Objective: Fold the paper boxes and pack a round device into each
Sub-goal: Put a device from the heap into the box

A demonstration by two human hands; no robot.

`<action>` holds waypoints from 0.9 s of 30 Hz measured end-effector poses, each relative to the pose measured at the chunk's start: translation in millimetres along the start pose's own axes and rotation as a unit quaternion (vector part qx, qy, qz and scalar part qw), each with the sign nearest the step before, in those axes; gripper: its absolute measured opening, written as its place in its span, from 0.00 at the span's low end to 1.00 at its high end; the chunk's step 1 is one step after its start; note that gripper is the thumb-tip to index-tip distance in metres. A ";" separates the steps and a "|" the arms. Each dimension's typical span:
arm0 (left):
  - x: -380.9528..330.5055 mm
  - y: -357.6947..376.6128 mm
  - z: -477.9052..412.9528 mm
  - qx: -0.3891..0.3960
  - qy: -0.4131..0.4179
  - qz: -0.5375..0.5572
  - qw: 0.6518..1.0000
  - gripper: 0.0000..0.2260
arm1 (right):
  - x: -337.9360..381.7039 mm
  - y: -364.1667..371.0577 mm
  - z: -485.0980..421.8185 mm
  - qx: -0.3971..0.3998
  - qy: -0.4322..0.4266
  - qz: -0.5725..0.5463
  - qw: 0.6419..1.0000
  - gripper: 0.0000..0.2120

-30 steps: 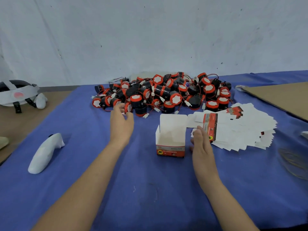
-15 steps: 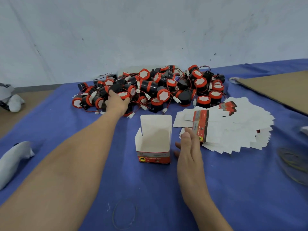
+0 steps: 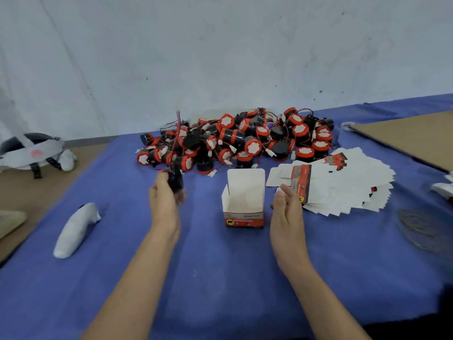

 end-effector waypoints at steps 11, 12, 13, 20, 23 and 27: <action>-0.9 -6.4 78.3 0.178 0.019 -0.058 0.982 0.13 | 37.0 38.0 63.6 0.094 -0.214 0.161 0.959 0.17; -3.5 -4.8 83.1 0.203 0.036 -0.066 0.976 0.13 | 35.6 47.7 70.1 0.122 -0.216 0.177 0.952 0.20; -5.4 -2.9 88.1 0.231 0.049 -0.072 0.969 0.13 | 33.6 56.0 75.1 0.149 -0.217 0.193 0.945 0.22; -4.1 3.6 104.7 0.296 0.097 -0.123 0.942 0.14 | 28.1 57.1 76.4 0.165 -0.211 0.213 0.940 0.19; -20.4 -6.9 104.0 0.208 0.237 -0.184 0.931 0.13 | 31.2 53.4 74.4 0.098 -0.240 0.250 0.933 0.21; -31.1 -4.5 119.8 0.247 0.342 -0.199 0.884 0.17 | 32.7 49.4 76.4 0.046 -0.265 0.307 0.913 0.22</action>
Point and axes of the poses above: each hand's wrist, its own z-axis away from the middle knuckle, its own y-axis out of the palm, x = y × z, the point moved 7 cm from there along -z, towards the middle knuckle, and after that the axes turned 9 degrees about y, right-handed, at the moved point
